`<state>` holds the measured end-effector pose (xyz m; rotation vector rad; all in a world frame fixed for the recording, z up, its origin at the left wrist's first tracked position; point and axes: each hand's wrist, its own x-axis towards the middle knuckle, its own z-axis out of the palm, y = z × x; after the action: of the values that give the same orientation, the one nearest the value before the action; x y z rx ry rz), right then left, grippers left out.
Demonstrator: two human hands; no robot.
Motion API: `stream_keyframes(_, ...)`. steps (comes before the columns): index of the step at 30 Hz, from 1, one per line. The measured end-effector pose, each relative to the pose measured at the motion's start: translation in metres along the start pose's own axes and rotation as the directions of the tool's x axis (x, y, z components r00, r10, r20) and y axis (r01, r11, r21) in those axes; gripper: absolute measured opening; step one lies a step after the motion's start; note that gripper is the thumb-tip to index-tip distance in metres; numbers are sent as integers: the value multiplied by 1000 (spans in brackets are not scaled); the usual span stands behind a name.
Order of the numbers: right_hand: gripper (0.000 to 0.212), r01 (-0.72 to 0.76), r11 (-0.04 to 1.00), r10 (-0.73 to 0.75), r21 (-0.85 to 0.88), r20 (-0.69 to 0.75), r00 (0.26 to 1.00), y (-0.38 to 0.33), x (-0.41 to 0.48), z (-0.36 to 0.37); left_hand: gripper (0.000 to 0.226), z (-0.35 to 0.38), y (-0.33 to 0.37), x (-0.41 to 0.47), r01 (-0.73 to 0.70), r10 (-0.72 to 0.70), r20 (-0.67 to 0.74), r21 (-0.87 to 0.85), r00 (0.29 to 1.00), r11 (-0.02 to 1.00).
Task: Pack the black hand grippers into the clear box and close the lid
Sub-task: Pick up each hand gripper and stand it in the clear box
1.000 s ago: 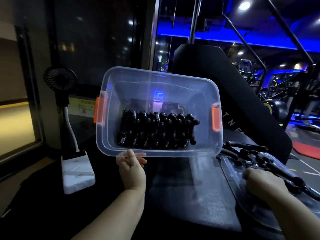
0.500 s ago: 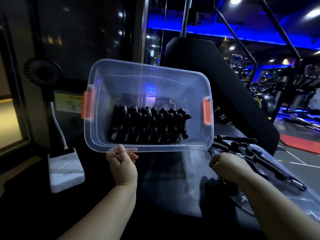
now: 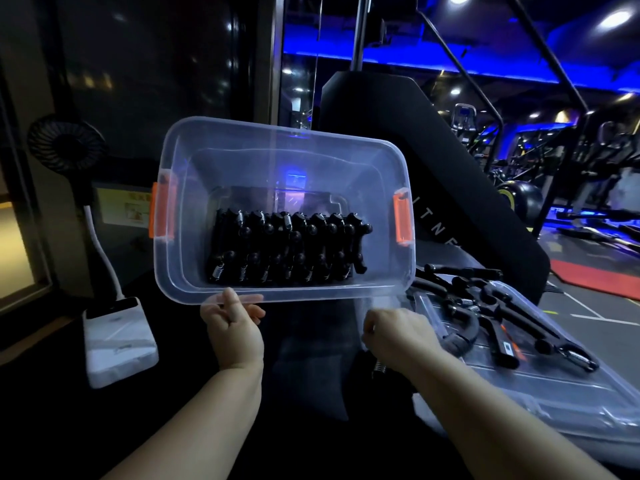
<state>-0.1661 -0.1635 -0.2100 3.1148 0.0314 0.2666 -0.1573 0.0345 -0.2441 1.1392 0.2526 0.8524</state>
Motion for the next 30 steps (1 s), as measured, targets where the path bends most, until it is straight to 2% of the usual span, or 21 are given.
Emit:
stream_keyframes(5,25,34,999,-34,2,77,996,1,-1,-3,16,1,0,0,-10,10,-7,3,1000,1000)
stream_keyframes(11,54,103,995,-95,-13,286,954,37,10,-14,14,1,-2,2,-13,13,-7,5,1000,1000)
stream_keyframes(13,54,148,988,-155,44,339,928,44,10,-14,14,1,-1,3,-14,14,-8,9,1000,1000)
stream_keyframes(17,40,223,973,-230,59,353,907,40,7,-17,15,1,-3,3,-11,11,-4,11,1000,1000)
stream_keyframes(23,40,163,985,-144,-59,248,958,23,2,-13,17,1,-2,2,-14,14,-9,7,1000,1000)
stream_keyframes(30,32,231,966,-237,113,52,970,11,-9,-25,17,0,-2,2,-12,12,-7,13,1000,1000)
